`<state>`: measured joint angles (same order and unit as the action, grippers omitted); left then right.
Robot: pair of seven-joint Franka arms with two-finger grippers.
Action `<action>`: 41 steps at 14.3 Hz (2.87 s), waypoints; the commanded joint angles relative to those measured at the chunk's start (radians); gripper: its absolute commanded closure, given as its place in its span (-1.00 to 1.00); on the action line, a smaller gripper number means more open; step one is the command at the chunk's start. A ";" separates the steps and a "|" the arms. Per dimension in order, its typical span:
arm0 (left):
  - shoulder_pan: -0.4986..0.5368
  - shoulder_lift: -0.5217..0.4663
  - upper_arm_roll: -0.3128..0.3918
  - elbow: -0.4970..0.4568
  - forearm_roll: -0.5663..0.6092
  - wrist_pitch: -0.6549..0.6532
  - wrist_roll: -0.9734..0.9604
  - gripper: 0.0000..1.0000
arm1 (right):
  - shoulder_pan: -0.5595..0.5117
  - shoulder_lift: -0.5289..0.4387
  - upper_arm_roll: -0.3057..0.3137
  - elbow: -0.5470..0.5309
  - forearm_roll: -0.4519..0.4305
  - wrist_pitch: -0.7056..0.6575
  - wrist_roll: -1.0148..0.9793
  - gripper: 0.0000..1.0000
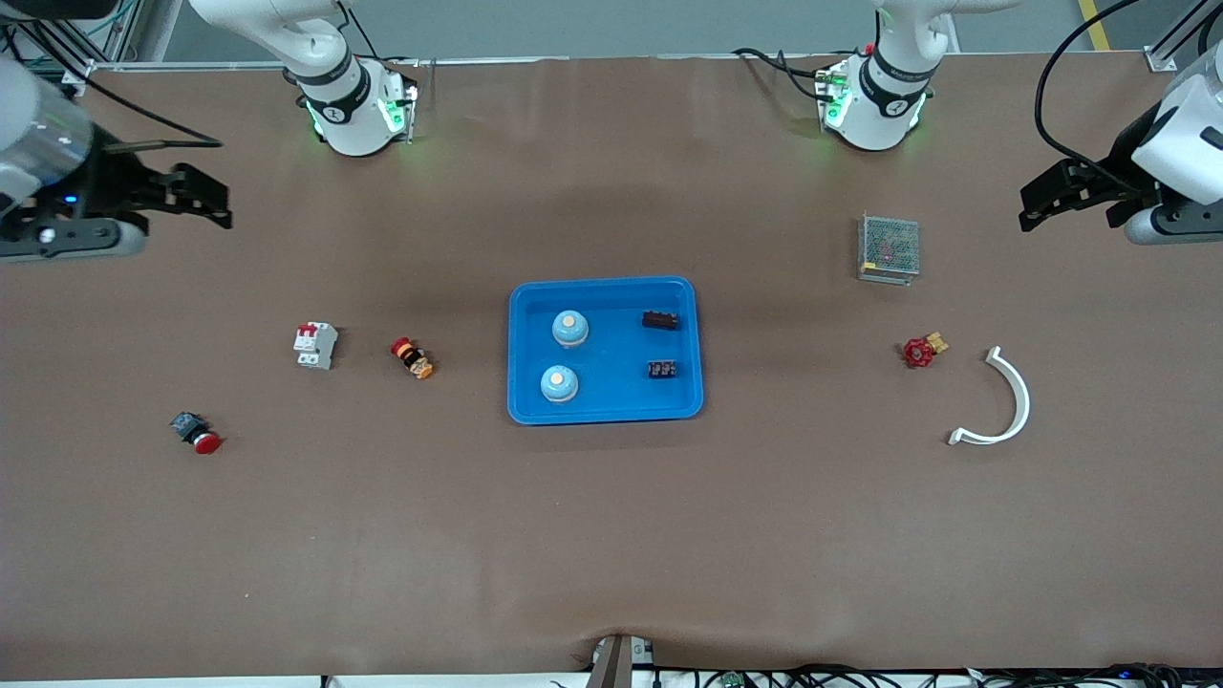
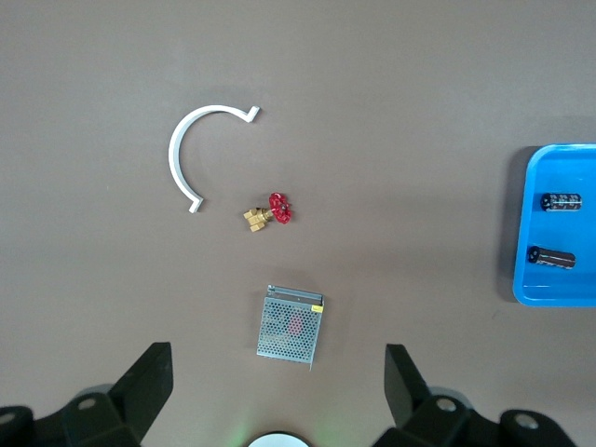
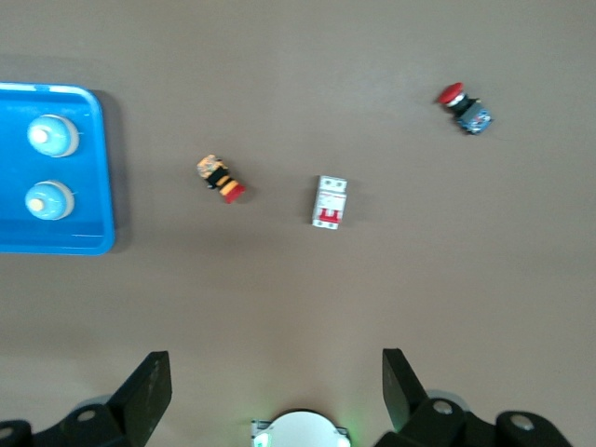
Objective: Place electrolytic capacitor and blue bell in tray
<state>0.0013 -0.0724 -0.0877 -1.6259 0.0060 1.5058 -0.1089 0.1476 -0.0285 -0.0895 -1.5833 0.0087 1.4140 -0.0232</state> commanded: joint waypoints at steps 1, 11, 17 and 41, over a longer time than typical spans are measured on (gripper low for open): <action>0.008 -0.018 -0.004 -0.014 -0.009 0.007 0.026 -1.00 | -0.074 -0.021 0.019 -0.021 -0.013 0.005 -0.041 -1.00; 0.009 0.029 0.002 0.053 0.002 0.005 0.023 -1.00 | -0.148 -0.014 0.019 -0.012 -0.013 0.019 -0.034 -1.00; 0.006 0.051 0.003 0.070 0.002 0.004 0.002 -1.00 | -0.148 -0.011 0.019 0.009 -0.013 0.017 -0.024 -1.00; 0.002 0.042 -0.012 0.049 0.046 0.005 0.011 -1.00 | -0.157 -0.040 0.022 0.023 -0.013 0.066 -0.026 -1.00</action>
<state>0.0003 -0.0251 -0.0909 -1.5781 0.0291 1.5142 -0.1089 0.0103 -0.0407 -0.0872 -1.5541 0.0085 1.4786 -0.0549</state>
